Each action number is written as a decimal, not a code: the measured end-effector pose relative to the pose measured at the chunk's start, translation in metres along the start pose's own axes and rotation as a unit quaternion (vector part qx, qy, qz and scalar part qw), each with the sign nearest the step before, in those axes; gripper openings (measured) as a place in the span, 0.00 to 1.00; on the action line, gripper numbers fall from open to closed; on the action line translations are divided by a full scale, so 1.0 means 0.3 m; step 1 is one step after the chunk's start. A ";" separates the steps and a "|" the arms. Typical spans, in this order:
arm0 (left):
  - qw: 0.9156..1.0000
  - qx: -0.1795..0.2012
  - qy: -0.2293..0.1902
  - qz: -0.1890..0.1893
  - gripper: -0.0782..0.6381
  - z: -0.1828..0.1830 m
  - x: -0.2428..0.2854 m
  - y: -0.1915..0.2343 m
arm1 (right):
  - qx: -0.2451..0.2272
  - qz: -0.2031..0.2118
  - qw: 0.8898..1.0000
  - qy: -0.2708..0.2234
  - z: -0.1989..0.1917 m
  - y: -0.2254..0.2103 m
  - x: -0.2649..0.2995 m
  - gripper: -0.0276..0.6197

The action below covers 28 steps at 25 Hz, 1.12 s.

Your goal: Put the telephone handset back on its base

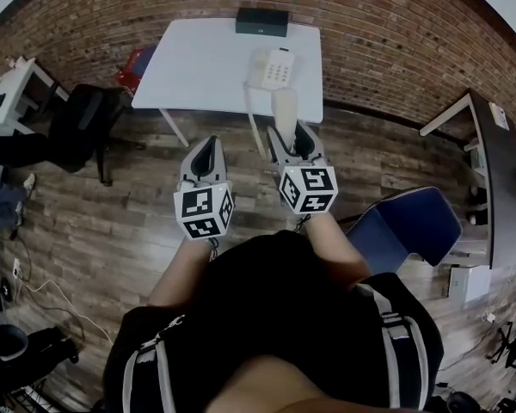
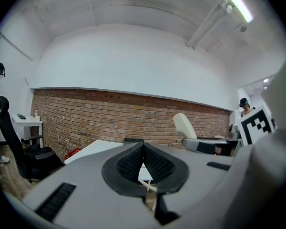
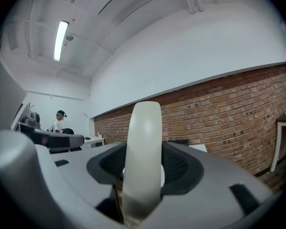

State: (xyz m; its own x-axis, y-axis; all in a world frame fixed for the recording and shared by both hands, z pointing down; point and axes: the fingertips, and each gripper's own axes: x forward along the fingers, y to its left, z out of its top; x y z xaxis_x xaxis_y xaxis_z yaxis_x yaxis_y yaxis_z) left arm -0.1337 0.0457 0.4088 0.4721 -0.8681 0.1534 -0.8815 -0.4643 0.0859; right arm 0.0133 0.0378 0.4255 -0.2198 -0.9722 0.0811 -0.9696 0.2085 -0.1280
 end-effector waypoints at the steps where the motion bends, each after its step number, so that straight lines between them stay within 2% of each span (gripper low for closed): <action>1: 1.000 -0.001 0.001 0.000 0.11 -0.005 0.000 0.011 | 0.000 -0.001 1.000 -0.001 -0.002 0.009 0.001 0.36; 12: 1.000 -0.002 0.016 -0.008 0.11 -0.036 0.097 0.058 | 0.010 -0.003 1.000 -0.005 -0.010 -0.008 0.089 0.36; 20: 1.000 0.002 0.012 0.005 0.11 -0.007 0.268 0.115 | 0.022 0.008 1.000 -0.004 0.001 -0.090 0.284 0.36; 28: 1.000 -0.010 0.010 0.025 0.11 0.057 0.445 0.176 | 0.019 0.032 0.999 0.002 0.054 -0.164 0.498 0.36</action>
State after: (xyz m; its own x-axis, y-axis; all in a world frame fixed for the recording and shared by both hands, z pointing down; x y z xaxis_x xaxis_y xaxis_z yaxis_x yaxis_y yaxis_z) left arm -0.1172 -0.0978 0.4171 0.4272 -0.8866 0.1776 -0.9041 -0.4160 0.0979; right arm 0.0299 -0.1196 0.4278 -0.2825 -0.9563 0.0758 -0.9485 0.2666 -0.1710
